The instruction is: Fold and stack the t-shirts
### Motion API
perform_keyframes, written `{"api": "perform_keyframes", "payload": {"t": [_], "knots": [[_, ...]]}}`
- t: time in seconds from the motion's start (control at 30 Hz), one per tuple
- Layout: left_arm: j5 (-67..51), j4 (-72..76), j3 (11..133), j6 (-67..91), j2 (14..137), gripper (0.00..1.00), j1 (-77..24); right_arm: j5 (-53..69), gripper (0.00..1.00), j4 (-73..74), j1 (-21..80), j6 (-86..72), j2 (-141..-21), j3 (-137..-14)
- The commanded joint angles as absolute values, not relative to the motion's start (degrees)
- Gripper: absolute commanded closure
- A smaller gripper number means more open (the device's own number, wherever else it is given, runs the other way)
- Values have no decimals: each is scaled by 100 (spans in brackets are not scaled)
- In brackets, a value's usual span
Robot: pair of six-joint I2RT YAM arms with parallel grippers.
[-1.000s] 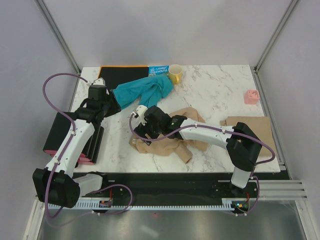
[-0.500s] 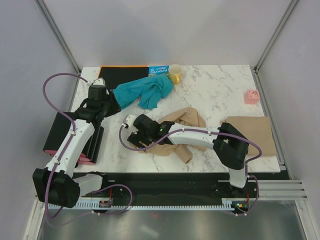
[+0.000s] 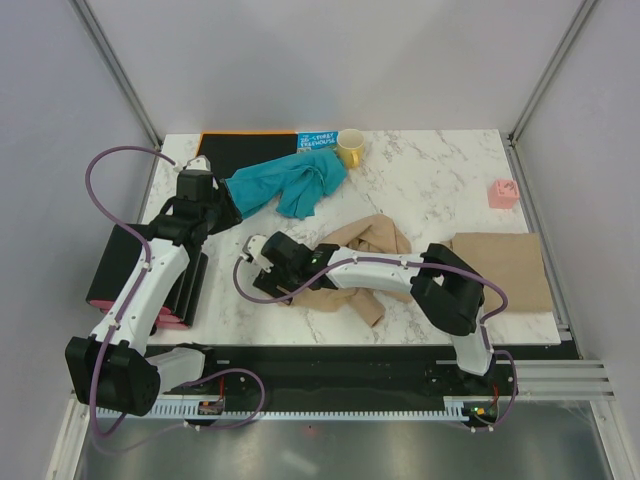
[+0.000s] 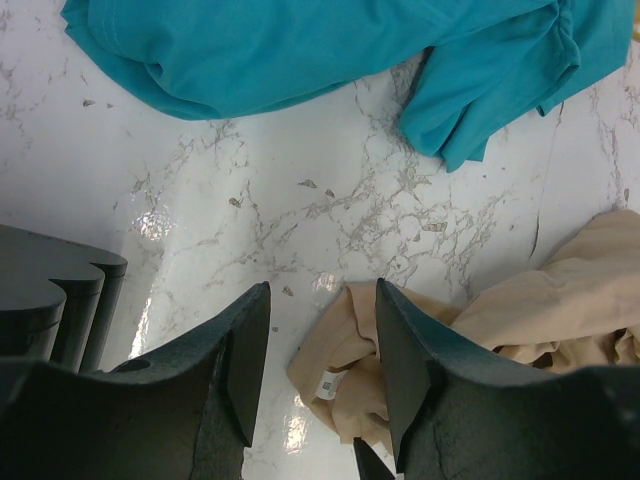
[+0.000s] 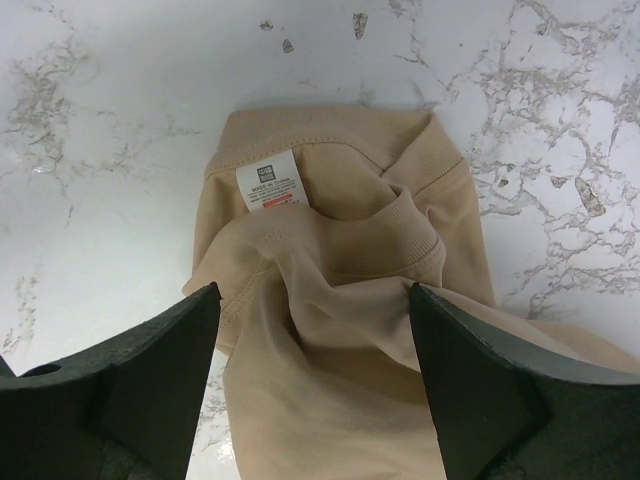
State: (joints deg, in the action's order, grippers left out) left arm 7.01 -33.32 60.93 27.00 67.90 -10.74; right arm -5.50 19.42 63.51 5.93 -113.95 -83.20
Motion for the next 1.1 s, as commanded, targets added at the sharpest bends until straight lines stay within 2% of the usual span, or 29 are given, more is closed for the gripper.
{"api": "perform_keyframes", "payload": {"t": [0.0, 0.1, 0.2, 0.3, 0.33, 0.43, 0.63, 1.07], "knots": [[738, -3270, 6196, 2540, 6794, 46, -1107, -659, 17, 1986, 6363, 721, -11514, -8596], [738, -3270, 6196, 2540, 6794, 47, -1107, -703, 20, 1978, 6363, 729, -11549, -8604], [738, -3270, 6196, 2540, 6794, 46, -1107, -756, 29, 1978, 6363, 703, -11575, -8605], [729, -3270, 6196, 2531, 6785, 47, -1107, -826, 50, 1934, 6363, 633, -11540, -8578], [729, -3278, 6196, 2531, 6794, 47, -1107, -835, 66, 1925, 6372, 615, -11531, -8569], [738, -3278, 6196, 2531, 6785, 47, -1107, -931, 100, 1881, 6372, 563, -11531, -8534], [791, -3278, 6187, 2549, 6750, 46, -1107, -1221, 100, 1820, 6363, 519, -11312, -8438], [870, -3287, 6179, 2584, 6706, 45, -1107, -2109, 100, 1301, 6232, 650, -9441, -7937]]}}
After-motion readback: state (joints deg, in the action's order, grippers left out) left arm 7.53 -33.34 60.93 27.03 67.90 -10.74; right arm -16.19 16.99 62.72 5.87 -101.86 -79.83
